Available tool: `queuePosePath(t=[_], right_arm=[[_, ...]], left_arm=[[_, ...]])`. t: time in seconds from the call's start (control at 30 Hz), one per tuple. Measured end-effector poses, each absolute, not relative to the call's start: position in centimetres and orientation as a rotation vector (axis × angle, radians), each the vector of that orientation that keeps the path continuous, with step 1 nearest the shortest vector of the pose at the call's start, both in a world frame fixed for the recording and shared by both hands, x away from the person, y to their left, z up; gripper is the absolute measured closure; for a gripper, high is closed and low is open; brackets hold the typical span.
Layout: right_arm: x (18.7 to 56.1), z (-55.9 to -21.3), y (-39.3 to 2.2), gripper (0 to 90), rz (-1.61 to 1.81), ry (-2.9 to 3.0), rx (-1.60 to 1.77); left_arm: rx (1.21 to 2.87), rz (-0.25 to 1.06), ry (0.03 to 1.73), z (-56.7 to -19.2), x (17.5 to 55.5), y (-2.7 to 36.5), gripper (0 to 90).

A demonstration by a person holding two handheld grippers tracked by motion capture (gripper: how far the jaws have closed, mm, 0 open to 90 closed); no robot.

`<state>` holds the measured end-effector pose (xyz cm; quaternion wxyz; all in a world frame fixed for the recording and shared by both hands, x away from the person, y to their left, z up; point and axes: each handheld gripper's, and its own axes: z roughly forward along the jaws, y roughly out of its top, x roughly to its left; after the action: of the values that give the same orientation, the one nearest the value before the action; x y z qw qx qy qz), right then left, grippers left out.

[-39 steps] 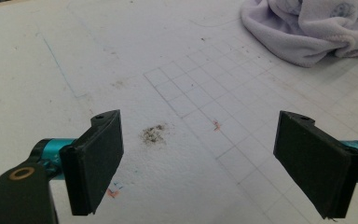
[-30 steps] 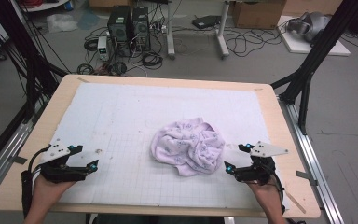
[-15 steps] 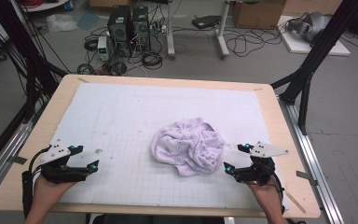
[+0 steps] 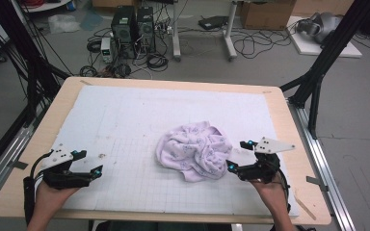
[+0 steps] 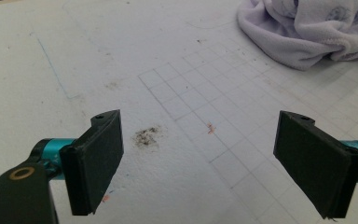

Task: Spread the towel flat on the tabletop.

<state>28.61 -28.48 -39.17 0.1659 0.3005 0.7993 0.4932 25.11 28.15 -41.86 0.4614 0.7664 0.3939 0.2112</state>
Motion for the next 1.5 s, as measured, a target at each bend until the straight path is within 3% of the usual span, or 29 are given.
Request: queuePosePath(t=[0.17, 0.3, 0.53, 0.63, 0.8, 0.93, 1.2, 1.33, 1.43, 1.5], right_arm=[[29.9, -37.1, -26.9, 11.7, 1.428, 2.292, 0.790], [30.9, -36.6, -25.3, 17.4, 1.389, 2.366, 0.753], [33.2, -39.4, -22.6, 20.8, 1.306, 2.518, 0.771], [33.7, -41.0, -21.6, 31.4, 1.234, 2.603, 0.773], [33.6, -42.3, -20.4, 67.2, 1.159, 2.657, 0.779], [33.4, -41.9, -20.5, 77.3, 1.292, 2.696, 0.828], [30.5, -40.5, -17.8, 75.8, 1.347, 2.765, 0.666], [30.2, -39.6, -18.7, 50.1, 1.373, 2.700, 0.649], [30.2, -38.0, -20.0, 37.5, 1.387, 2.597, 0.648], [30.9, -37.5, -20.9, 34.8, 1.354, 2.543, 0.683]], left_arm=[[1.878, 0.517, 0.967, -41.8, 25.2, 28.0, 16.2], [1.885, 0.513, 0.966, -41.9, 25.3, 28.0, 16.2], [1.886, 0.506, 0.960, -41.9, 25.3, 27.9, 16.2], [1.885, 0.511, 0.957, -41.9, 25.3, 27.8, 16.3], [1.880, 0.503, 0.947, -41.9, 25.4, 27.3, 17.0], [1.886, 0.489, 0.933, -41.9, 25.5, 27.0, 17.9], [1.894, 0.449, 0.893, -41.8, 25.8, 25.9, 20.5], [1.902, 0.434, 0.868, -41.6, 26.0, 25.0, 23.0], [1.894, 0.408, 0.848, -41.2, 26.3, 23.8, 24.4], [1.892, 0.400, 0.811, -40.8, 26.4, 22.8, 25.3]])
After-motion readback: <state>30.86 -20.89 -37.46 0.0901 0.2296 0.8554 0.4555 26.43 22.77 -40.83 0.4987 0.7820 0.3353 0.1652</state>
